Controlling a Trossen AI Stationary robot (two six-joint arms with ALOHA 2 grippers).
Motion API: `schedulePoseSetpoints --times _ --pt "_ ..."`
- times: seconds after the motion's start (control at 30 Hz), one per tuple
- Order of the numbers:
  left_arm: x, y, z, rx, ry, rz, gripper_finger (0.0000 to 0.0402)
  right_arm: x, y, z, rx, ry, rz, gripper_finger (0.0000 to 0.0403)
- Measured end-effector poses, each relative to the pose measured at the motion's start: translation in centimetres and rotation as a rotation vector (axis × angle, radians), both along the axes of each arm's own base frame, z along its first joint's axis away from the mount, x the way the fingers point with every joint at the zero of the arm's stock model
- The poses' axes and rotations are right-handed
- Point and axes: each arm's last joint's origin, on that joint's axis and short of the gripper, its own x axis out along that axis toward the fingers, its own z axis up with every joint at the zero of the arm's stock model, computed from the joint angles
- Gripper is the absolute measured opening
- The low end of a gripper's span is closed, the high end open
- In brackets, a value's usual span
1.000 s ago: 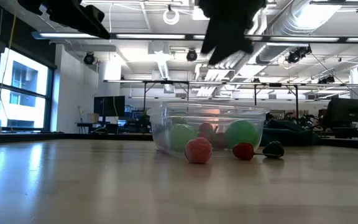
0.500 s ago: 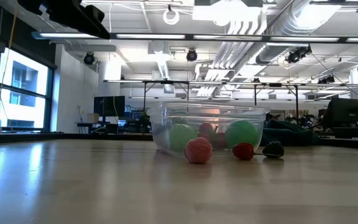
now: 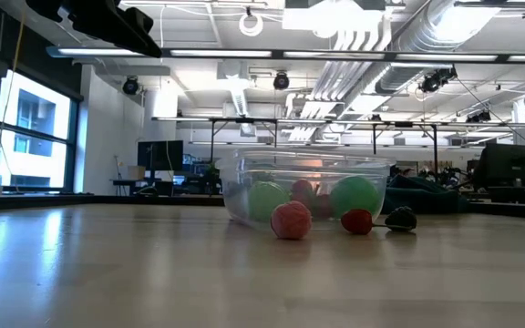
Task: Pick and placing Produce into tupperware
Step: Put the red cherry into the transparent container
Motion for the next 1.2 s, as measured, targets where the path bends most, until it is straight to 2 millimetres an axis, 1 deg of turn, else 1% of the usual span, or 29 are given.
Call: schedulePoseSetpoints --times 0.23,0.4,0.53,0.8,0.97,1.2 --pt "0.0 0.0 0.0 0.000 0.000 0.000 0.0179 2.7 1.2 -3.0 0.014 -0.002 0.027 0.0167" --pt "0.0 0.0 0.0 0.000 0.000 0.000 0.0179 3.8 1.5 -5.6 -0.011 0.075 0.013 0.0167" --pt "0.0 0.0 0.0 0.000 0.000 0.000 0.0179 4.4 1.8 -7.1 -0.015 0.101 0.000 0.0167" --pt "0.0 0.0 0.0 0.000 0.000 0.000 0.0179 4.9 2.2 -8.8 -0.012 0.142 -0.028 0.0167" --pt "0.0 0.0 0.0 0.000 0.000 0.000 0.0179 5.1 2.2 -9.4 -0.006 0.165 -0.030 0.0167" --pt "0.0 0.0 0.0 0.000 0.000 0.000 0.0179 5.6 2.0 -9.7 0.004 0.160 -0.021 0.0167"
